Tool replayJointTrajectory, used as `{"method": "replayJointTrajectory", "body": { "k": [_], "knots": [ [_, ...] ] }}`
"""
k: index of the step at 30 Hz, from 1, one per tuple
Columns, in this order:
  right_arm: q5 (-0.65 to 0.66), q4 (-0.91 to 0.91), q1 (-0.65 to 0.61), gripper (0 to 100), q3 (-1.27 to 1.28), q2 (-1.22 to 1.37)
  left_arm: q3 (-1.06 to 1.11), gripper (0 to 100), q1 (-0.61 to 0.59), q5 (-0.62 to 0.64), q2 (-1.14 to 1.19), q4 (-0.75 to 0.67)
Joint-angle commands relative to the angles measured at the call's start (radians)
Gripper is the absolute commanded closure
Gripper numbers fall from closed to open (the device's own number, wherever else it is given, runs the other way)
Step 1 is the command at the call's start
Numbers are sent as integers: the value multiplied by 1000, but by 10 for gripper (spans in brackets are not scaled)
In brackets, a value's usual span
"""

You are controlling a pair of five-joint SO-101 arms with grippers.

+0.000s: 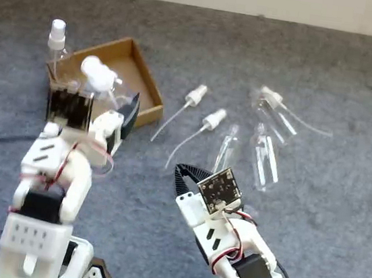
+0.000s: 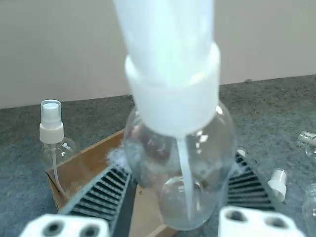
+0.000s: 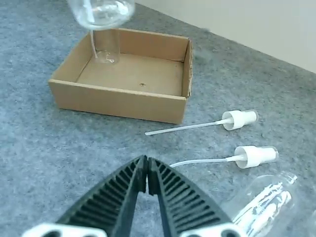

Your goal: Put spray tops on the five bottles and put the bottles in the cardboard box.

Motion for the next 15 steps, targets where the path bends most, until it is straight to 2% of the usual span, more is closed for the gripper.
{"method": "replayJointTrajectory", "body": {
  "k": [1,7,15],
  "knots": [
    [3,-7,-7,995,48,-13,-122,863,-39,-9,260,-152],
    [6,-74,-7,995,113,-13,-209,860,-82,-11,561,-328],
    [8,-73,-5,995,125,-10,-423,860,-87,-11,929,-420]
  ]
}}
